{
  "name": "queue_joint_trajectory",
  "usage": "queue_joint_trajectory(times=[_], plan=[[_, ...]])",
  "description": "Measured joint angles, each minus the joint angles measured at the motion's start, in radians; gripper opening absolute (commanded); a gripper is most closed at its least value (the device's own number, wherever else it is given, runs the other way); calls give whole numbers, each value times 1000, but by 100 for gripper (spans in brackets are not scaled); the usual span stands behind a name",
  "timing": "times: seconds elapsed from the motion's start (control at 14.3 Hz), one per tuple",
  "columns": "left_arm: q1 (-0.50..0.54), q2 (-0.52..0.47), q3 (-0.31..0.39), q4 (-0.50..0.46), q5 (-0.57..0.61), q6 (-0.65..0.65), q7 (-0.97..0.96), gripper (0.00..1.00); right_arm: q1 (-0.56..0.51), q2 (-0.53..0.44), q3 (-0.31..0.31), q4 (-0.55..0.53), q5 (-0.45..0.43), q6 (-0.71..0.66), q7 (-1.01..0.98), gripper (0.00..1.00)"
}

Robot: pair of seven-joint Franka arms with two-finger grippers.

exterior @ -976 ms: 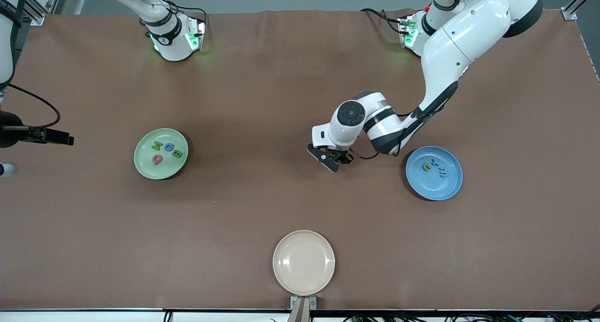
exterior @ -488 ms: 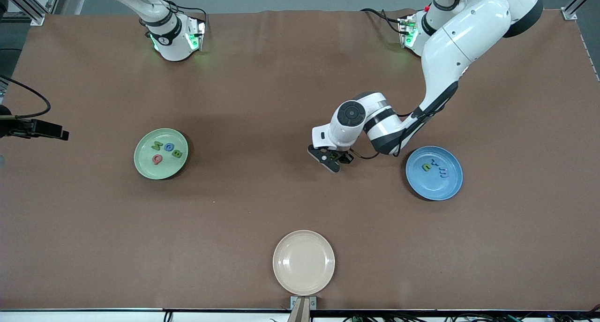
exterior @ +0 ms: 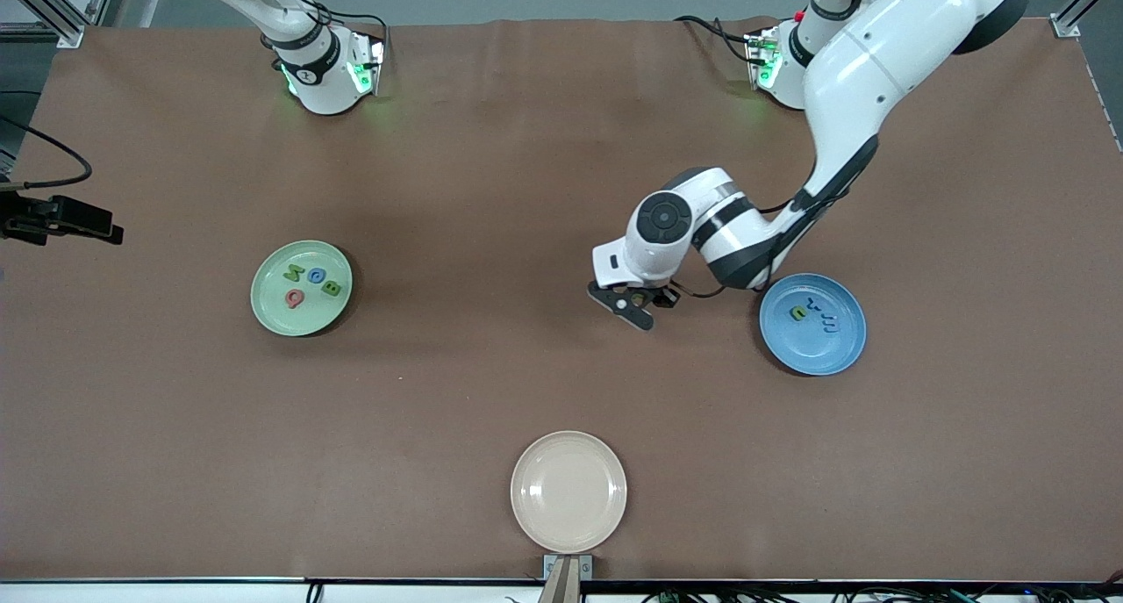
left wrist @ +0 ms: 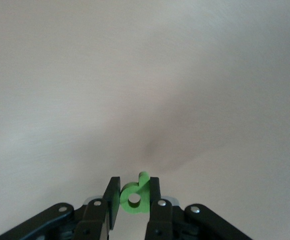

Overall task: Sort upper and lower case letters into plates
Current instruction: 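Carry the green d to the blue plate and open the left gripper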

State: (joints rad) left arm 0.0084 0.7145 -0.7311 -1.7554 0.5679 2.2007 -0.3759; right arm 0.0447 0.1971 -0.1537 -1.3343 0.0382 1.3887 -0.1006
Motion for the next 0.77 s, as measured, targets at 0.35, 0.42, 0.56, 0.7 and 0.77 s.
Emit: queue_joint_trajectory(times=[0.35, 0.42, 0.56, 0.7, 0.77], plan=[[188, -106, 1, -3, -14, -41, 6, 1, -30, -46, 37, -42, -1, 1, 0, 100], [231, -106, 2, -8, -14, -42, 10, 1, -30, -54, 39, -45, -1, 0, 0, 100], [314, -106, 4, -32, -14, -42, 12, 1, -30, -74, 42, -52, -1, -9, 0, 100], [388, -103, 5, -62, -14, -41, 12, 1, -30, -113, 43, -72, -1, -17, 0, 100], [419, -100, 5, -75, -14, -41, 12, 1, -30, -139, 43, -89, -1, -22, 0, 100]])
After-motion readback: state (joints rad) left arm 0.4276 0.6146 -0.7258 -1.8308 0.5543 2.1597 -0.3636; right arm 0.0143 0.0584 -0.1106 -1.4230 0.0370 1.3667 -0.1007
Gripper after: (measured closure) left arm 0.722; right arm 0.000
